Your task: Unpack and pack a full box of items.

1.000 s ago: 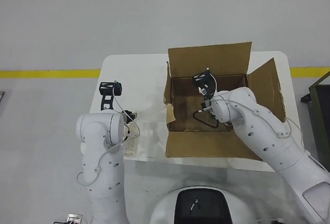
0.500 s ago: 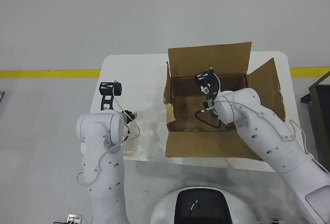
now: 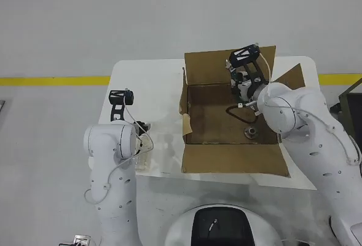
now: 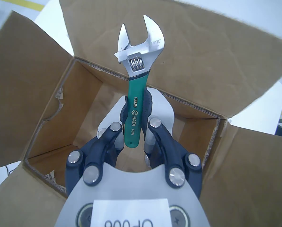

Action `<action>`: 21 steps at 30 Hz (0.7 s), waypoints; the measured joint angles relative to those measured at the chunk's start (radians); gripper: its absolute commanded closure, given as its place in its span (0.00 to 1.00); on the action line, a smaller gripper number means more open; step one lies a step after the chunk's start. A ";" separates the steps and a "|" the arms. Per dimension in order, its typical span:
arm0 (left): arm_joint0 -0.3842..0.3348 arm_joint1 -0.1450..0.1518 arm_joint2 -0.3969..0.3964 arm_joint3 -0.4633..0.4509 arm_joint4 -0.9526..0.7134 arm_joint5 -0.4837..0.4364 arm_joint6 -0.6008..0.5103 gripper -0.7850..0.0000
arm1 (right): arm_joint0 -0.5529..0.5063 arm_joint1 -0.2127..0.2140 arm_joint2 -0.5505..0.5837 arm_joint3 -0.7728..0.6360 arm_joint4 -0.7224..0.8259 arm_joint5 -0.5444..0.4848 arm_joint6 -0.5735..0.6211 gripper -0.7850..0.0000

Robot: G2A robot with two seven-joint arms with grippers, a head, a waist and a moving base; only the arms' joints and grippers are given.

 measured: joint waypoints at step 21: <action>0.000 0.000 0.000 0.000 0.000 0.000 0.000 0.00 | -0.122 0.015 0.106 -0.196 0.086 -0.066 -0.071 1.00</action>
